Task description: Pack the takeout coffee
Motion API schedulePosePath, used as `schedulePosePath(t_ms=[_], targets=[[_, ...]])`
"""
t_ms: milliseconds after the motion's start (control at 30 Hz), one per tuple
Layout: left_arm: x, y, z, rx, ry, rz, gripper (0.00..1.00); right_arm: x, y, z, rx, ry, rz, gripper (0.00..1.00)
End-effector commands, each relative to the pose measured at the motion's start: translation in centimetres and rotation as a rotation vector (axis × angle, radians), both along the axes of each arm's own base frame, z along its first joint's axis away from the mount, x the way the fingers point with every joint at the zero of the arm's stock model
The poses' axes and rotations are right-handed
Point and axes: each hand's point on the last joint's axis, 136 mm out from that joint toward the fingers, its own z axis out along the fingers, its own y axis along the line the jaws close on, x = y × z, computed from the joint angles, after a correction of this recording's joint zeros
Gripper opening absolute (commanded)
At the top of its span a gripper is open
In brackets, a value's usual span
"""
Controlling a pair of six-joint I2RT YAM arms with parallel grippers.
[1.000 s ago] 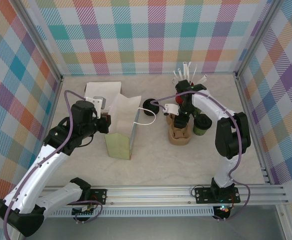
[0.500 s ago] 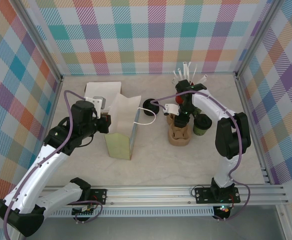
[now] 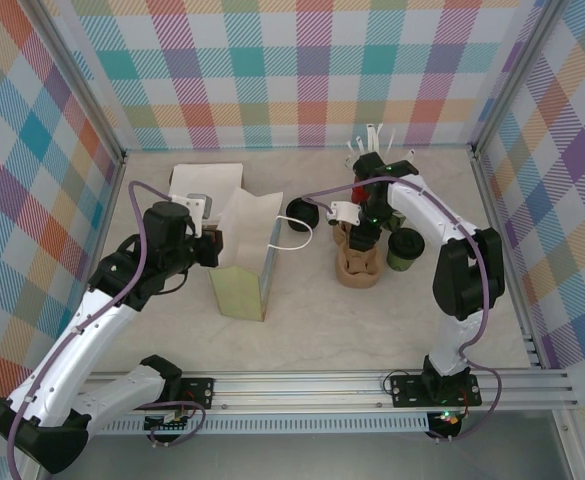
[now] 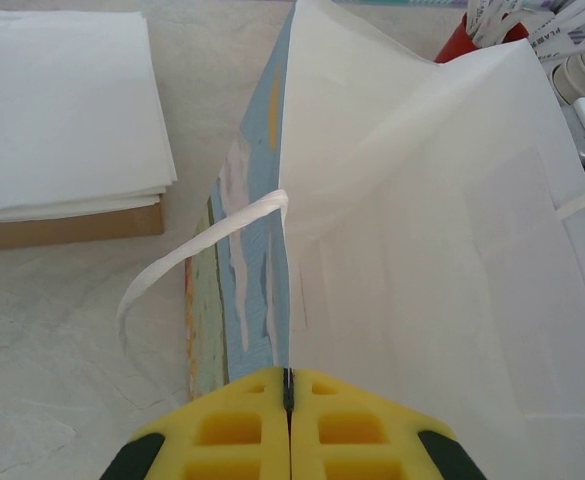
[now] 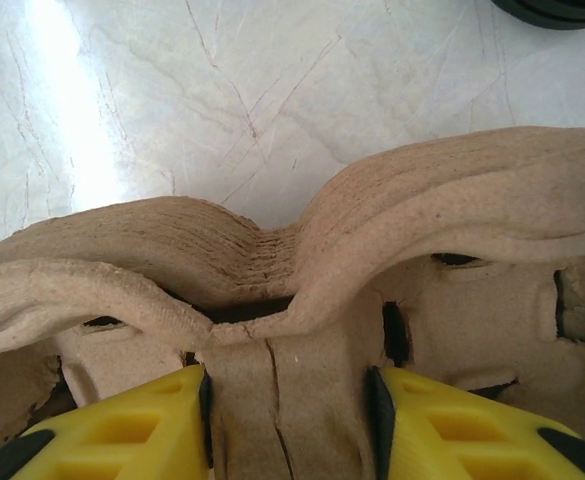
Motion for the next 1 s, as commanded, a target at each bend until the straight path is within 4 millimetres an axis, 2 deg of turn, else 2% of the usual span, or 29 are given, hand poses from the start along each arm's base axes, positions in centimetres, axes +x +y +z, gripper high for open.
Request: schedulePosePath(t_ms=[0,200,733,967], targets=[[-0.1,0.0,0.4,-0.037,-0.012,0.003,0.0,-0.8,0.9,2.2,0.053,-0.007,0.012,0.44],[-0.1,-0.1,0.5,-0.039,-0.013,0.003,0.0,-1.0,0.7,0.8,0.031,0.035,0.002,0.44],[0.0,-0.1,0.3,-0.038,-0.01,0.002,0.0,-1.4,0.9,-1.1,-0.006,0.065,0.014,0.46],[0.0,-0.1,0.4,-0.037,-0.011,0.002,0.0,-1.4,1.2,-0.2,0.004,0.049,0.018,0.42]])
